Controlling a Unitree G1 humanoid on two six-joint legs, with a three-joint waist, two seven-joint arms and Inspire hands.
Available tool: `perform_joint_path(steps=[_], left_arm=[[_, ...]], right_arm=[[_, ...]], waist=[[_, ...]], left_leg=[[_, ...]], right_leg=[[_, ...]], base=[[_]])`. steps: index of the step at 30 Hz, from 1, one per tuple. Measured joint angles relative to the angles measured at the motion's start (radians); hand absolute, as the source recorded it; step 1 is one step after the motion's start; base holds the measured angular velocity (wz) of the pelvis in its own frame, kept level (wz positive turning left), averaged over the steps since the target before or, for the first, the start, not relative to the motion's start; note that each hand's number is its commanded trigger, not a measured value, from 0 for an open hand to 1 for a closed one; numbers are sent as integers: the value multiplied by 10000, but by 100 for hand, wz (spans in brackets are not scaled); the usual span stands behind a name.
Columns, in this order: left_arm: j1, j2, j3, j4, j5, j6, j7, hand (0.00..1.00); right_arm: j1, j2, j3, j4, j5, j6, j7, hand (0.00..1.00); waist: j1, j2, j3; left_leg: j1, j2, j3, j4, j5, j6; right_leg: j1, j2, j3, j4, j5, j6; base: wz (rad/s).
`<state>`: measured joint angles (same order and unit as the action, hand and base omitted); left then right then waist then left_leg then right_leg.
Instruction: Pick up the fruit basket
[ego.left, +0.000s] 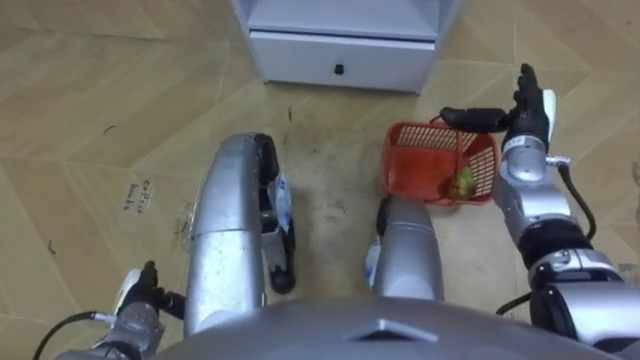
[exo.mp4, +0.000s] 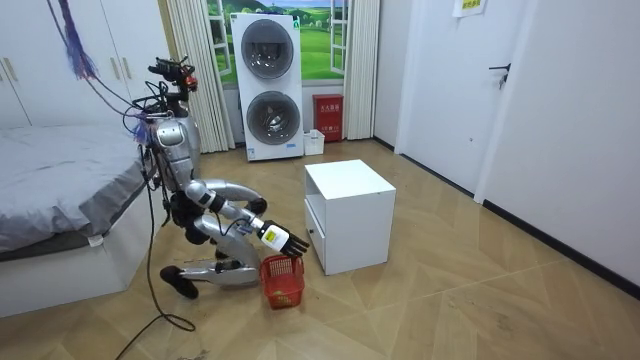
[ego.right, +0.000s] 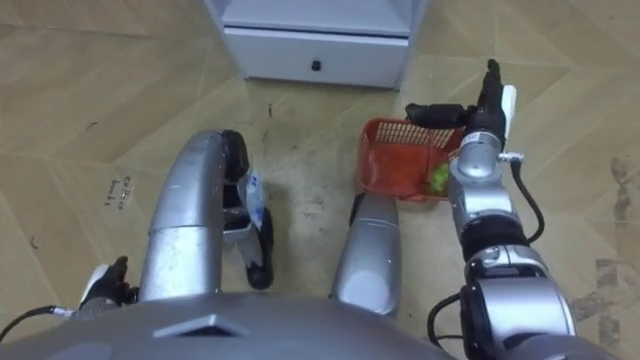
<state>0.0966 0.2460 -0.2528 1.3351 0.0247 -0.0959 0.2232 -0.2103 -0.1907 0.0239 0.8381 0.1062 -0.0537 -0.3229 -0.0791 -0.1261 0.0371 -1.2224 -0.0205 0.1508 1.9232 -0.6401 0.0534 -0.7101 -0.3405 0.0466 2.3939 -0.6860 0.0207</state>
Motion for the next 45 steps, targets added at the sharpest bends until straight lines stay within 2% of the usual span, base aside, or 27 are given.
perform_joint_path(steps=[1, 2, 3, 4, 5, 6, 7, 8, 11, 14, 18, 21, 26, 37, 39, 45], left_arm=[[116, 4, -3, -55, -3, 3, 0, 0], [203, 1, -61, -94, -5, 1, -6, 0], [218, 1, -86, -99, -5, 1, -10, 0], [227, 45, -175, -131, -5, 0, -38, 0], [-46, -280, -271, -191, -115, -16, -171, 0], [-150, -341, -269, -225, -136, -158, -253, 0], [-276, -302, -258, -224, -148, -264, -420, 0], [-276, -214, -266, -200, -147, -271, -437, 0], [-365, -99, -355, -193, -142, -283, -357, 0], [-444, -100, -473, -192, -136, -248, -350, 0], [-380, -109, -477, -201, -138, -122, -351, 0], [-343, -108, -487, -200, -156, -107, -353, 0], [-376, -107, -496, -191, -285, 14, -398, 0], [-385, -108, -659, -219, -545, 64, -412, 0], [-390, -108, -658, -227, -545, 87, -415, 0], [-387, -107, -731, -287, -994, 96, -540, 0]], right_arm=[[1, -21, 20, -24, 1, 0, -25, 0], [15, -50, 32, -79, 30, 0, -29, 0], [39, -73, 38, -138, 70, 0, -39, 0], [191, -143, 75, -389, 160, -1, -44, 0], [-12, -549, 109, -544, 226, -9, -27, 0], [-154, -666, 139, -543, 224, -6, -9, 0], [-249, -713, 202, -532, 212, -8, -9, 0], [-225, -585, 436, -526, 176, -35, 0, 0], [-161, -567, 608, -396, 60, -104, 96, 0], [-162, -617, 606, -127, 54, -102, 112, 0], [-172, -631, 607, 444, -29, -26, 212, 0], [-171, -686, 650, 592, 15, 56, 282, 0], [-207, -713, 1039, 592, 48, 100, 453, 0], [-218, -712, 1133, 634, -11, 137, 572, 0], [-211, -712, 1140, 663, -12, 238, 575, 0], [-214, -705, 1329, 1466, 231, 347, 777, 0]], waist=[[-10, -11, 0], [-35, -19, -3], [-63, -36, -5], [-161, -233, -53], [-50, 337, 157], [-14, 409, 204], [41, 352, 195], [12, 322, 70], [-25, 183, -18], [19, 231, 10], [227, 491, 52], [323, 642, 52], [461, 673, 50], [558, 655, 51], [555, 664, 47], [592, 677, 46]], left_leg=[[-131, -148, -187, 300, 82, -156], [-260, -280, -290, 657, 173, -323], [-327, -356, -305, 869, 200, -374], [-553, -552, -125, 1283, 108, -391], [-994, -455, -61, 1031, -129, -228], [-1208, -424, 216, 665, -119, -165], [-1450, -486, 400, 157, 20, -311], [-1255, -585, 391, 99, 50, -339], [-1081, -592, 407, 85, -135, -174], [-1061, -574, 421, 88, -138, -170], [-1114, -418, 421, 29, -130, -235], [-1259, -393, 425, -77, -5, -479], [-1277, -251, 375, -112, 19, -526], [-1394, -241, 377, -85, 21, -531], [-1420, -240, 377, -89, 23, -536], [-1439, -240, 378, -84, 22, -535]], right_leg=[[126, 54, 16, 163, -36, -54], [408, 103, 32, 336, -174, -24], [623, 126, 44, 429, -276, -37], [1097, 123, 94, 711, -580, 10], [1051, 448, 8, 761, -537, 149], [942, 416, 67, 770, -552, 175], [879, 324, 198, 705, -555, 190], [992, 234, 268, 528, -553, 194], [1084, 88, 217, 239, -574, 253], [1104, 93, 200, 257, -575, 256], [912, 168, 261, 407, -575, 254], [698, 205, 316, 487, -585, 234], [603, 377, 319, 498, -591, 224], [484, 361, 320, 542, -592, 225], [457, 363, 320, 542, -593, 225], [454, 359, 301, 539, -593, 226]], base=[[-17], [0], [21], [27], [23], [0], [-16], [-13], [-4], [0], [-7], [0], [-3], [0], [0], [0]])
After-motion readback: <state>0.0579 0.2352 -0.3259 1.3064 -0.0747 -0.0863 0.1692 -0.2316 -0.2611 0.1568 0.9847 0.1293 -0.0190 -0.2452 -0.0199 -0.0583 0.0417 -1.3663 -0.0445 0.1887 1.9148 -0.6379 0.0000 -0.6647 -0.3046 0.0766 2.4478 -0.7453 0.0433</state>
